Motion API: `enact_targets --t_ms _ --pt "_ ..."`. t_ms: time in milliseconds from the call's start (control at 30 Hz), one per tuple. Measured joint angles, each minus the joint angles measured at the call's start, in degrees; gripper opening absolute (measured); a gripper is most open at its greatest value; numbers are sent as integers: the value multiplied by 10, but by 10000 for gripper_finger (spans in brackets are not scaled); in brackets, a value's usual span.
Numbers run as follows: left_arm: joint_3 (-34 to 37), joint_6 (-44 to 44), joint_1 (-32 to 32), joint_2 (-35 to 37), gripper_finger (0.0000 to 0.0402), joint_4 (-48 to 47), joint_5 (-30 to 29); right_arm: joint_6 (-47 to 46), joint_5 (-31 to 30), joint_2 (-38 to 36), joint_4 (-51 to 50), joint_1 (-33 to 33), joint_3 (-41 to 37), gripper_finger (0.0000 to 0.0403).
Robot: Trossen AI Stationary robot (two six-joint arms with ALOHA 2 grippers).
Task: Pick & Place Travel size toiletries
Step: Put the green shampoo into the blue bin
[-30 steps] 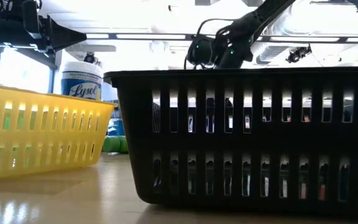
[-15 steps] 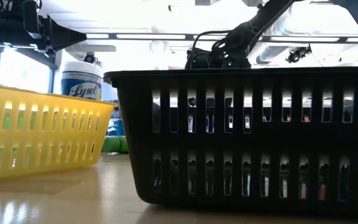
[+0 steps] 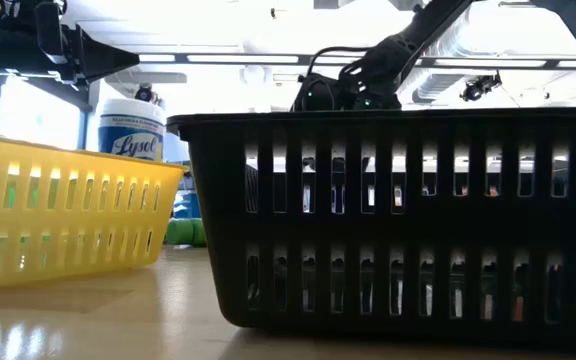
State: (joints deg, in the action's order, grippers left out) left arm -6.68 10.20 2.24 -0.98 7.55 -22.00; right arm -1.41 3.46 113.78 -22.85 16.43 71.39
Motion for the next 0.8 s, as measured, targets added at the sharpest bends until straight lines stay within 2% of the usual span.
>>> enact_targets --t_ms 100,467,800 --pt "0 0 0 0 0 0 0 2 -1 -8 11 -4 -1 122" --pt "0 -2 0 0 0 -2 0 7 3 -17 19 -7 -1 120" --pt "0 -3 0 0 0 -4 -1 15 16 -160 13 -11 -1 120"
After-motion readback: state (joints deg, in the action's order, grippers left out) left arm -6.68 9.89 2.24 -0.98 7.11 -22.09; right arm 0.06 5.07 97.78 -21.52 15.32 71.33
